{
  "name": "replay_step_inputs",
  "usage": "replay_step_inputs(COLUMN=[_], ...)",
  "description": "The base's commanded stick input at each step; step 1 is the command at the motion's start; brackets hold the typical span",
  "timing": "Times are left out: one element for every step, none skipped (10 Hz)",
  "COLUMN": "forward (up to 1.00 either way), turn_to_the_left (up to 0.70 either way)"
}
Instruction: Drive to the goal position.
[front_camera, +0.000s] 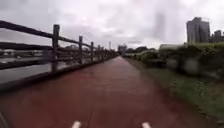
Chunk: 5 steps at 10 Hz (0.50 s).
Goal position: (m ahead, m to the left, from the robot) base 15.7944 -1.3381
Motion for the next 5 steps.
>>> replay_step_inputs(forward=[0.5, 0.5, 0.5, 0.5, 0.5], turn_to_the_left=[0.0, 0.0, 0.0, 0.0, 0.0])
